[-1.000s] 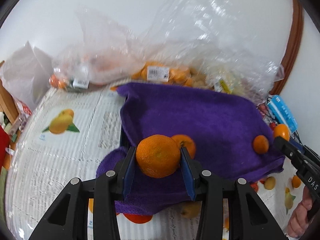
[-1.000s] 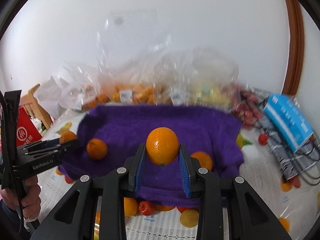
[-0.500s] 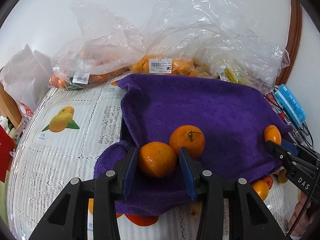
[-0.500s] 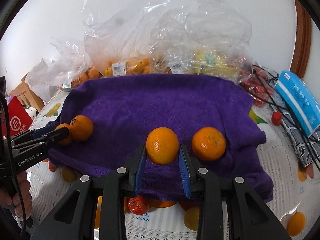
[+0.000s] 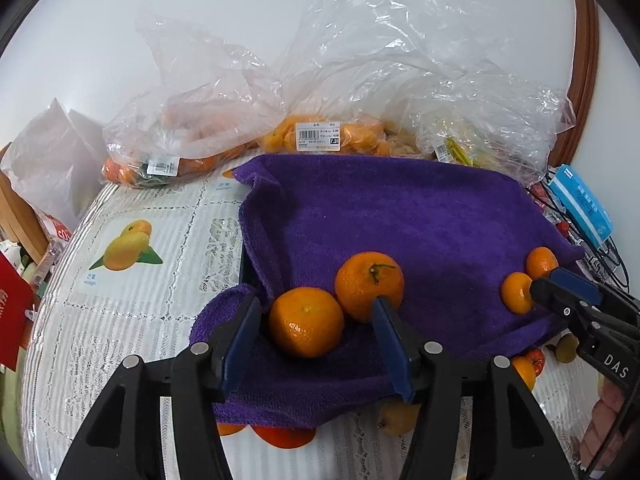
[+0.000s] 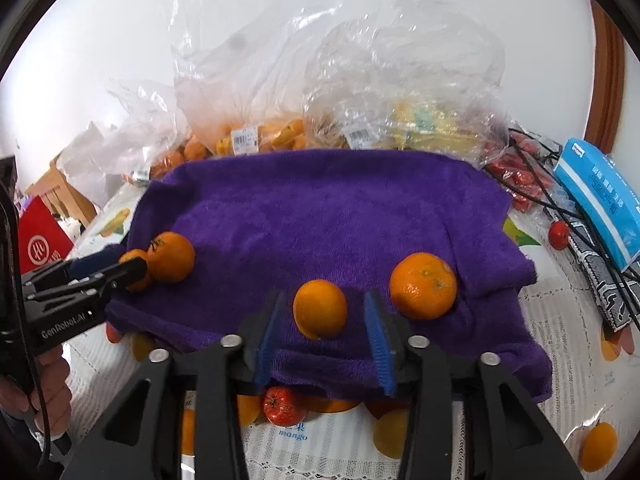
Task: Organize fruits
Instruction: 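Lower and open the right tool on the towel while the left tool releases its tangerine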
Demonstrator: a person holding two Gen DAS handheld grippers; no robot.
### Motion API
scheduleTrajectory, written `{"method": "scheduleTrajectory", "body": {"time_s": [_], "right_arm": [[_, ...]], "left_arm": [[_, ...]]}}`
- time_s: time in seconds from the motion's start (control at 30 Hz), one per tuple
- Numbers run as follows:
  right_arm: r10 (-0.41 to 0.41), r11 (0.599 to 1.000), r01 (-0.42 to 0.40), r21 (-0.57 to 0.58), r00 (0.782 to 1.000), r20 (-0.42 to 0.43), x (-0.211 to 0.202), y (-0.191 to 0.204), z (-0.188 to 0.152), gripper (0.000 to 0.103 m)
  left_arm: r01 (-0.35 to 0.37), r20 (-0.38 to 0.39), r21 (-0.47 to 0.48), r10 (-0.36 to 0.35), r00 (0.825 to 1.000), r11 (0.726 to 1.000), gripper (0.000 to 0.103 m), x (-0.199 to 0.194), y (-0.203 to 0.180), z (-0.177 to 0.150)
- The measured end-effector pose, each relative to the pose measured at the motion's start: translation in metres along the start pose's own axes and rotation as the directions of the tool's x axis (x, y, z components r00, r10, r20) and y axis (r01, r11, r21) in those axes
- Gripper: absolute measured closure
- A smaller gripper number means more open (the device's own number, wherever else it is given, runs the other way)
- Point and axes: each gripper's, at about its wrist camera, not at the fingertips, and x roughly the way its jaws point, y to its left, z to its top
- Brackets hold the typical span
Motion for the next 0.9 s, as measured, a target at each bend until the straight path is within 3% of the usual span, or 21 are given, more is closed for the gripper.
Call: {"method": "scheduleTrajectory", "body": {"time_s": [0.37, 0.73, 0.9], "right_arm": [[-0.017, 0.999, 0.014, 0.052, 0.998, 0.058, -0.023, -0.018, -0.002, 0.057], [-0.006, 0.996, 0.004, 0.084, 1.0, 0.017, -0.019, -0.021, -0.009, 0.057], [-0.038, 0.996, 0.037, 0.085, 0.999, 0.011, -0.015, -0.021, -0.011, 0.057]], "left_arm": [[0.007, 0.025, -0.038, -0.006, 1.0, 0.999, 0.044, -0.008, 0.008, 0.001], [0.002, 0.052, -0.02, -0.001, 0.999, 1.0, 0.043, -0.015, 0.002, 0.0], [-0.002, 0.056, -0.024, 0.003, 0.998, 1.0, 0.043, -0.016, 0.002, 0.0]]}}
